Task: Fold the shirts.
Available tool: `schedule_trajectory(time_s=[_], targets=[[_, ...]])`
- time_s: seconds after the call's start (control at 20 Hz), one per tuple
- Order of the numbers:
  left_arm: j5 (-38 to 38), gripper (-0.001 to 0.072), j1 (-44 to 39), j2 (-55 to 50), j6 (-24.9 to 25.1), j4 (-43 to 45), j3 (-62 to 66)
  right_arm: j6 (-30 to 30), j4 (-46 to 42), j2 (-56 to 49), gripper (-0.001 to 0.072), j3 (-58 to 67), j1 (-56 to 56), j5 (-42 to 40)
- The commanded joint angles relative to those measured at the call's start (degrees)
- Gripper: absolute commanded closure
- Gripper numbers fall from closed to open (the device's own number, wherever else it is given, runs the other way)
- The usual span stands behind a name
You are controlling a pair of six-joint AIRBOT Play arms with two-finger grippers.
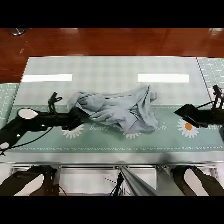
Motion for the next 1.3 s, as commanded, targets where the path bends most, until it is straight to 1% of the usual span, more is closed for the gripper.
schedule_trajectory(time_s=[0.0, 0.15, 0.2, 0.5, 0.55, 0.6, 0.65, 0.7, 0.85, 1.05, 1.25], targets=[[12.1, 0.0004, -10.9, -4.9, 1.9, -13.9, -2.4, -1.8, 2.6, 2.8, 0.0088, -4.9, -0.5, -0.9], [15.5, 0.0004, -16.3, -10.3, 9.1, -22.1, -0.1, -2.0, 2.6, 2.8, 0.0088, -4.9, -0.5, -0.8], [16.6, 0.0004, -17.0, -11.3, 10.2, -21.5, 1.0, -2.0, 2.6, 2.8, 0.0089, -4.9, -0.5, -0.6], [19.4, 0.0009, -16.5, -11.7, 10.6, -21.2, 3.5, -2.4, 2.6, 2.8, 0.0089, -4.9, -0.5, 0.8], [20.0, 0.0064, -16.5, -12.0, 10.6, -21.2, 3.7, -2.4, 2.6, 2.8, 0.0089, -4.9, -0.5, 0.8], [20.0, 0.0453, -16.4, -12.3, 10.7, -21.2, 4.0, -2.4, 2.6, 2.8, 0.0088, -4.9, -0.5, 0.8], [19.9, 0.0687, -16.5, -12.5, 12.0, -21.2, 4.4, -2.9, 2.6, 2.8, 0.0088, -4.9, -0.3, 0.8], [19.5, 0.0685, -16.4, -12.5, 13.4, -21.2, 5.1, -4.7, 2.4, 2.7, 0.0089, -4.9, 0.7, 0.8], [17.2, 0.0685, -16.4, -12.5, 13.6, -21.0, 7.6, -5.4, 3.2, -0.8, 0.0089, -4.7, 6.6, -0.7], [15.8, 0.0685, -16.4, -12.4, 13.6, -21.0, 9.3, -6.5, 7.4, -10.5, 0.0088, -0.6, 14.2, -3.2], [14.1, 0.0685, -16.4, -12.5, 13.6, -19.7, 9.3, -7.4, 9.0, -20.8, 0.0089, 5.4, 19.4, -3.4]])
